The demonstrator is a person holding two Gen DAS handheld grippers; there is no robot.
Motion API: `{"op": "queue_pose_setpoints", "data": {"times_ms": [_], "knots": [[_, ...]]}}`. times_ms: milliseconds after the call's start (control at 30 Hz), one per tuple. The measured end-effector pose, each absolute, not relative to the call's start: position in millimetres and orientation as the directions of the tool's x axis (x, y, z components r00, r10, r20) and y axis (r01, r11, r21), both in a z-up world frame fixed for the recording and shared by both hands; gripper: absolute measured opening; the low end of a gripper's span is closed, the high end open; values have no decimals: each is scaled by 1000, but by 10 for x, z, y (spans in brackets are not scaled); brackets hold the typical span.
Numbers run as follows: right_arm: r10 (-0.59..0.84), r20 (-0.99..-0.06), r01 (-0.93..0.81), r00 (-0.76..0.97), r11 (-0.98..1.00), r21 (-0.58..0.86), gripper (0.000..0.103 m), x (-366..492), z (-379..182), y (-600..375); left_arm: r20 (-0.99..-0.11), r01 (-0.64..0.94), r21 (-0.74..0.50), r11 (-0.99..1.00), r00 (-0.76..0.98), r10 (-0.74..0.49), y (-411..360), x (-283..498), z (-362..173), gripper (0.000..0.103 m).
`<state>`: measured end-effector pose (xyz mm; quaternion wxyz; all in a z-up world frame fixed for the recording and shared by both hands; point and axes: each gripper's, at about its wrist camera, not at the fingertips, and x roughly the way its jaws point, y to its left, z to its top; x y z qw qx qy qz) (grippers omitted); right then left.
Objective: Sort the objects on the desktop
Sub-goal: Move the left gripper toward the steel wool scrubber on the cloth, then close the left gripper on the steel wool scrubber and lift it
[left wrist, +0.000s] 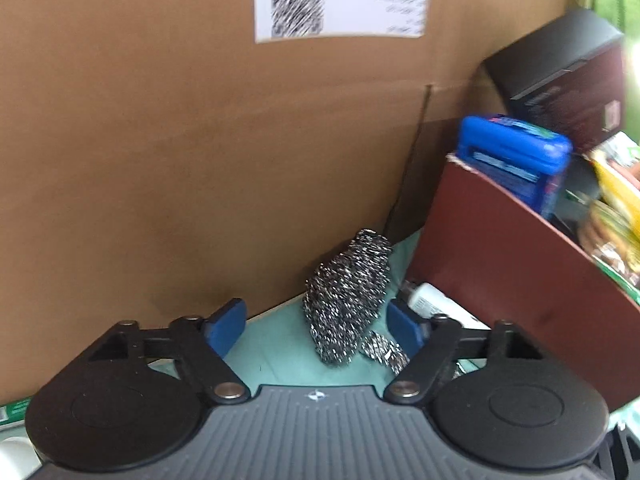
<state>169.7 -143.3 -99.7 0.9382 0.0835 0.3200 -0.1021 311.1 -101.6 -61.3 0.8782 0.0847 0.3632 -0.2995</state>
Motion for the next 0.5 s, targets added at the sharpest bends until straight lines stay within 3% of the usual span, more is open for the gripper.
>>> {"op": "queue_pose_setpoints", "data": {"times_ms": [100, 167, 267, 367, 433, 500], "knots": [[-124, -605, 242, 786, 963, 117, 93, 1661, -988, -1489, -710, 596, -114, 795, 511, -485, -1082, 3173, -697, 62], [-120, -596, 238, 794, 963, 124, 83, 1681, -979, -1538, -707, 612, -73, 787, 525, -474, -1152, 3111, -734, 44], [-121, -590, 238, 798, 963, 124, 66, 1660, -952, -1570, -715, 636, -35, 771, 523, -464, -1206, 3001, -716, 27], [-114, -586, 225, 802, 967, 121, 50, 1617, -943, -1613, -721, 644, -43, 764, 509, -470, -1133, 2874, -696, 22], [-102, -582, 211, 807, 970, 123, 30, 1591, -948, -1663, -720, 644, -38, 764, 512, -468, -1055, 2746, -687, 21], [-55, -581, 166, 812, 976, 140, 20, 1557, -944, -1704, -722, 642, -37, 766, 513, -465, -973, 2597, -678, 20]]}}
